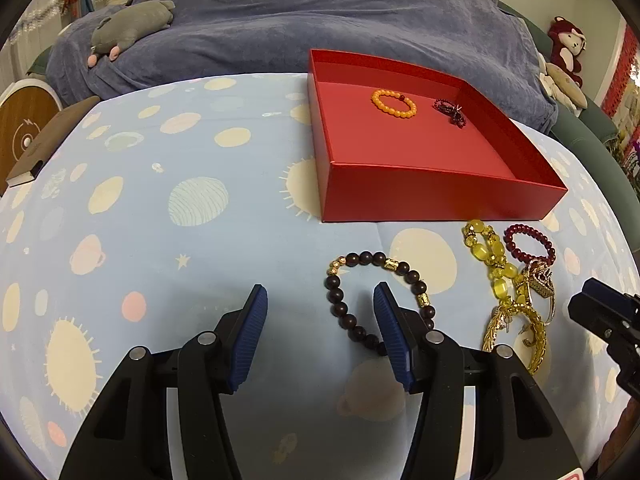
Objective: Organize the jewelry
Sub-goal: 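Withdraw both tools from the box back over the remaining jewelry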
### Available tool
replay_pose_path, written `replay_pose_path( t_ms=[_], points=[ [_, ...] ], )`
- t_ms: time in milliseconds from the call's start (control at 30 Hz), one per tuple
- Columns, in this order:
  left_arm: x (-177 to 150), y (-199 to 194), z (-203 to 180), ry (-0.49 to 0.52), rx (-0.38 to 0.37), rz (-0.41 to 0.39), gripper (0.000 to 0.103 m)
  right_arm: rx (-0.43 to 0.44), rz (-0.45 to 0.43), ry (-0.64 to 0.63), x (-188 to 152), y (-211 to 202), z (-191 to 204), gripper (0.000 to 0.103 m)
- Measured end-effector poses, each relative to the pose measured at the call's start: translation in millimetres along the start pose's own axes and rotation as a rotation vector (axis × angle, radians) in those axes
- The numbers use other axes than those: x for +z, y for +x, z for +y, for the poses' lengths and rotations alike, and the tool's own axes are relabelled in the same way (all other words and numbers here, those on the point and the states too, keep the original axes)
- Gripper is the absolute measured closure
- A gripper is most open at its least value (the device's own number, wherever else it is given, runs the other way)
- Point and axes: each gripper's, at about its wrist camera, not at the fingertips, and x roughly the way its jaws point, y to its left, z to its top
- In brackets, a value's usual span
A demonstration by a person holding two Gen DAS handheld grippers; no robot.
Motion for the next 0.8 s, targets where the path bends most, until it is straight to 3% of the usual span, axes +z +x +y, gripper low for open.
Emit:
replay_pose_path(
  t_ms=[167, 567, 667, 800],
  points=[
    [-0.3, 3.8, -4.0, 0.029, 0.013, -0.012, 0.063, 0.016, 0.026, -0.025, -7.1, 5.6, 7.4, 0.058],
    [-2.9, 2.6, -3.4, 0.022, 0.004, -0.011, 0.063, 0.082, 0.095, -0.085, -31.1, 18.8, 38.5, 0.058],
    [-1.9, 3.0, -2.1, 0.011, -0.001, -0.01, 0.063, 0.066, 0.079, -0.1, -30.3, 21.5, 44.8, 0.056],
    [-0.4, 3.1, -0.8, 0.001, -0.007, -0.005, 0.063, 0.062, 0.065, -0.085, -26.7, 27.0, 49.6, 0.045]
  ],
)
